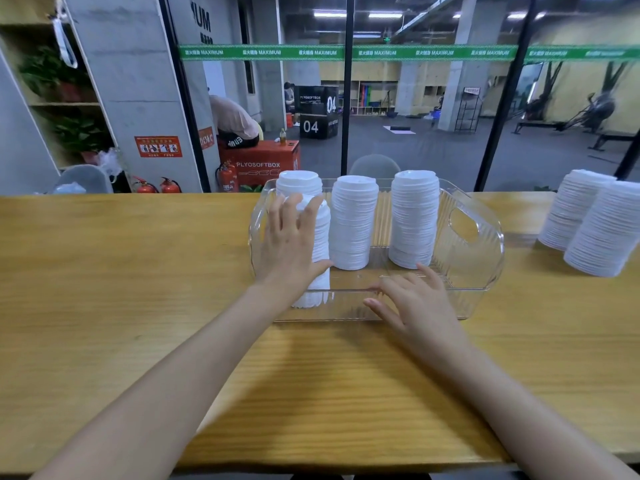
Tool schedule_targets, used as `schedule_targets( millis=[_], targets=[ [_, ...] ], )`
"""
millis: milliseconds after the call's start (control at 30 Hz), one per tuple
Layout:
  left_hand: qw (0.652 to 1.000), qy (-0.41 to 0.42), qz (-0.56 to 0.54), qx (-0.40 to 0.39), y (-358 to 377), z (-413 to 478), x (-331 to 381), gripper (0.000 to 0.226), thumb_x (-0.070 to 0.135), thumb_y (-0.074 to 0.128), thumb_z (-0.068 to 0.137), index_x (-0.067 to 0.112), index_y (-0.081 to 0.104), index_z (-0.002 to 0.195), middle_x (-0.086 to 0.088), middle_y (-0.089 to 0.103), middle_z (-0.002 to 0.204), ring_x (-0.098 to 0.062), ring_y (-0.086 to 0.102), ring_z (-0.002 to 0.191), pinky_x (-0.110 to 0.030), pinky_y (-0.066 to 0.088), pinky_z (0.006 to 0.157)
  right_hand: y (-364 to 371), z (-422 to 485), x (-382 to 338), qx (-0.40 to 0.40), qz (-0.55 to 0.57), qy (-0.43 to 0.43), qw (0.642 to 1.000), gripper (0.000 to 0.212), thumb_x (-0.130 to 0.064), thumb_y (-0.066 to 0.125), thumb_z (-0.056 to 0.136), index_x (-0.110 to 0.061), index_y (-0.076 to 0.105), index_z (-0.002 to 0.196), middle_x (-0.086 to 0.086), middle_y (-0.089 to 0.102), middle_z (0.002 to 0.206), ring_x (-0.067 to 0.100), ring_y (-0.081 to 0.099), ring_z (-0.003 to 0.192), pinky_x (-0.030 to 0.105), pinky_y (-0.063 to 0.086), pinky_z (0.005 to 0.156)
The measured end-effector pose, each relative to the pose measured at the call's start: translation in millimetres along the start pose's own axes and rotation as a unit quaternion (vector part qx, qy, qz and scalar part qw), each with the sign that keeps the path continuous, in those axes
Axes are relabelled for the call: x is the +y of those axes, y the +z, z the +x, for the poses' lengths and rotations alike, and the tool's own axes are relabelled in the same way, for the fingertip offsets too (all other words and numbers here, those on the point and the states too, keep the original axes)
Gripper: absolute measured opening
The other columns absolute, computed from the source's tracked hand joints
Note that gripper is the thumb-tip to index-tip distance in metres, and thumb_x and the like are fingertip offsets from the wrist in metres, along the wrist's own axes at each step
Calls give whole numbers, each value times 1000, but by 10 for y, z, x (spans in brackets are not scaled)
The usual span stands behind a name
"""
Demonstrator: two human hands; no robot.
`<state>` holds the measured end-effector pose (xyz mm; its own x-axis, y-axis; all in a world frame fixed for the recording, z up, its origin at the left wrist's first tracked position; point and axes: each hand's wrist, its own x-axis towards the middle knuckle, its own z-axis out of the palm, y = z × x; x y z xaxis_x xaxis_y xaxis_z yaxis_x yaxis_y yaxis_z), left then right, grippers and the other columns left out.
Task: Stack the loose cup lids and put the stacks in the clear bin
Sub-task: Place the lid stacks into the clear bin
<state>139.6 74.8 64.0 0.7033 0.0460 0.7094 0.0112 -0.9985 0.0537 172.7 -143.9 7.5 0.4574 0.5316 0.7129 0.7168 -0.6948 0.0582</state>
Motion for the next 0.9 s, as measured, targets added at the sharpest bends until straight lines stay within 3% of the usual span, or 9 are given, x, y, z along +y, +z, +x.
schedule_targets(
  millis=[100,367,533,767,900],
  targets=[
    [1000,21,22,9,21,7,-48,104,34,91,62,23,23,139,-18,34,140,-36,22,133,-50,31,112,27,-18,10,30,-17,-18,999,43,-51,42,93,-21,72,91,-7,69,79,21,67,76,45,34,99],
    [996,33,72,41,55,2,-94,94,46,85,64,15,33,136,-19,45,136,-38,30,133,-52,29,114,41,-34,23,31,-30,-19,999,40,-50,41,94,-22,69,94,-7,68,81,21,65,78,44,33,101],
    [995,39,80,47,21,9,-7,91,47,80,70,13,33,140,-20,42,140,-38,29,134,-53,22,116,-24,-53,48,3,-31,-30,999,40,-49,42,93,-21,68,105,-5,69,95,23,65,91,46,38,100],
    [995,64,56,56,-1,61,522,74,41,72,78,16,36,137,-17,40,146,-36,27,135,-58,26,113,-358,-232,348,34,-12,-34,999,37,-44,48,92,-18,69,107,1,67,111,25,53,111,36,36,98],
    [993,100,-10,67,57,128,1019,62,36,69,80,12,50,134,-17,41,144,-35,26,135,-60,30,110,-629,-413,641,38,-15,15,999,36,-43,47,93,-17,70,105,0,67,113,25,51,114,36,41,92]
  ],
)
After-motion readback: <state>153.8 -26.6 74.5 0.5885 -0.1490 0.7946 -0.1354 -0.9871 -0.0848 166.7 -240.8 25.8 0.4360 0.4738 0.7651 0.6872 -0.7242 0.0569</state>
